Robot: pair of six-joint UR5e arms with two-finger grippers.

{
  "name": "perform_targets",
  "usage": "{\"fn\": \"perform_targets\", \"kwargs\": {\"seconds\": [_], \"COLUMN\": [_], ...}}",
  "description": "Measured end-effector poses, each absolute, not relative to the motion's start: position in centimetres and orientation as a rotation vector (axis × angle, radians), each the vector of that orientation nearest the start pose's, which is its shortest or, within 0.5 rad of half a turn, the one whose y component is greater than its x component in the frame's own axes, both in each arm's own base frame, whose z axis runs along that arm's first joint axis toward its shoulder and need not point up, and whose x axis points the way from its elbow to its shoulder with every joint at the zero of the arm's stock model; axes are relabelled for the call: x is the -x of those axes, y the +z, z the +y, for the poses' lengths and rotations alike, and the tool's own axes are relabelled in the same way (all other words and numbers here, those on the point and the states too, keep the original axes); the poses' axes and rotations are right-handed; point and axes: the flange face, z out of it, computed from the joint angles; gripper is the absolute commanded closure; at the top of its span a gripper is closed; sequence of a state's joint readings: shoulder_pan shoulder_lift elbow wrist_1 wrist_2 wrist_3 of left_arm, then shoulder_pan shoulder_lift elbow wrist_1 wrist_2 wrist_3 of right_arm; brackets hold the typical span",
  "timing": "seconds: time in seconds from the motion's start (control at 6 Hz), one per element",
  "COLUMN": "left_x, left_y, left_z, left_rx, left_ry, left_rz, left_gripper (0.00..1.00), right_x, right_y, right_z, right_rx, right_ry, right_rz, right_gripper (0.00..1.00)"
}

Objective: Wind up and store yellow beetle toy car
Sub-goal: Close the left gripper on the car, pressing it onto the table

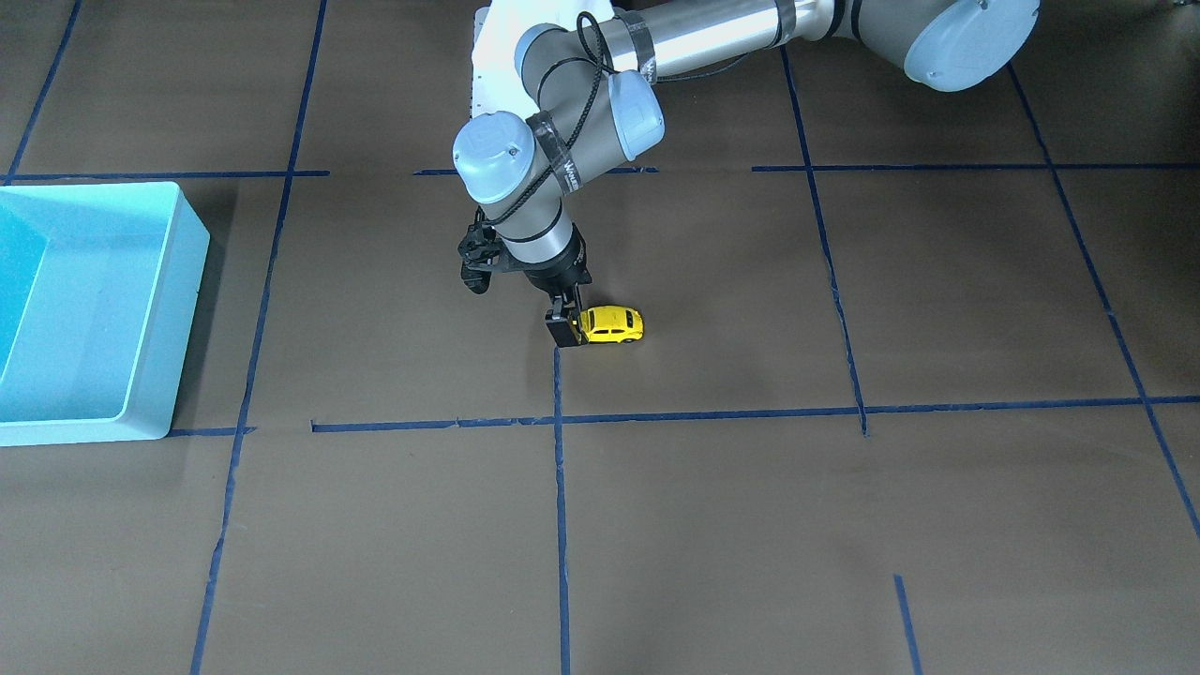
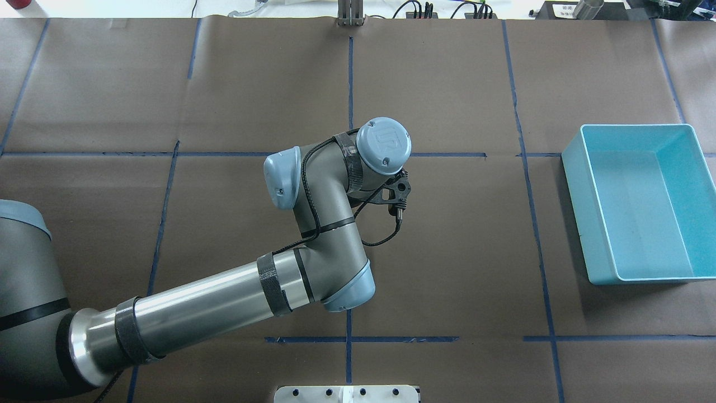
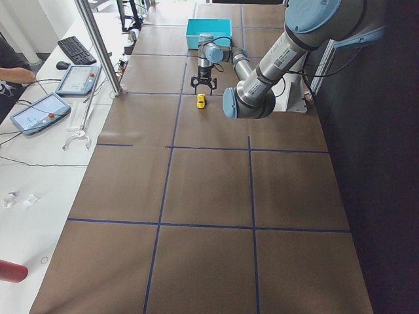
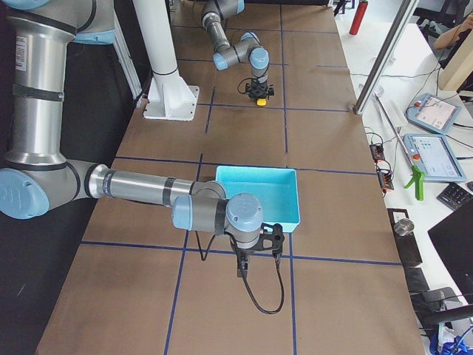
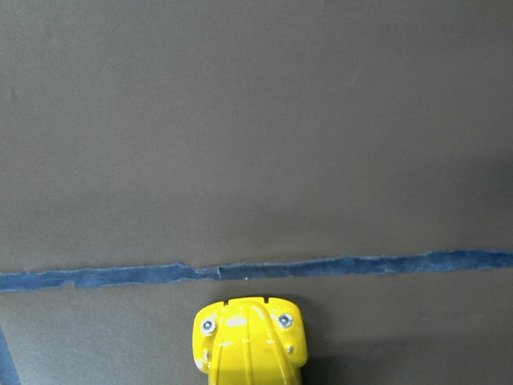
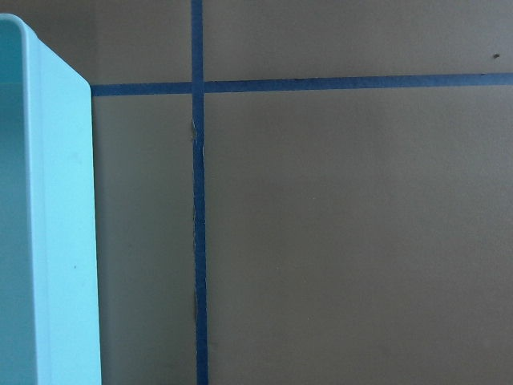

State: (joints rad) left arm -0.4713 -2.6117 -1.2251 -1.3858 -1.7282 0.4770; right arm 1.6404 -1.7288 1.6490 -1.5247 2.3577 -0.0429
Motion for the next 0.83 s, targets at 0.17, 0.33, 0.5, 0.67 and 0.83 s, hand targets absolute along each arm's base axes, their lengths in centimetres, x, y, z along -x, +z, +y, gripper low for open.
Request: {"fn": "perform_targets", "kwargs": {"seconds": [0.17,0.33,0.5,0.67,0.83], "left_x": [-66.51,-66.82,-66.98,-67.03,-67.03], "left_y": [16.66,17.02,17.26,17.35,17.33], "left_z": [-47.12,-47.26,-47.37,-47.41,-47.42], "left_rx": [-0.492,-0.492,-0.491,-0.489,-0.490], "left_ry": [1.574,1.574,1.574,1.574,1.575], "left_rz": [0.339,0.342,0.343,0.344,0.343], "left_gripper": [0.00,0.16,0.58,0.90,0.98], "right_x": [-9.21,-9.23,-9.21,-9.21,-9.20], "right_y": [68.71,68.71,68.71,68.71,68.71], "right_z": [-41.59,-41.59,-41.59,-41.59,-41.59], "right_rx": [-0.013,-0.013,-0.013,-0.012,-0.012], "right_ry": [0.039,0.039,0.039,0.039,0.039], "right_rz": [-0.787,-0.787,-0.787,-0.787,-0.787], "right_gripper": [0.00,0.00,0.00,0.00,0.00]}}
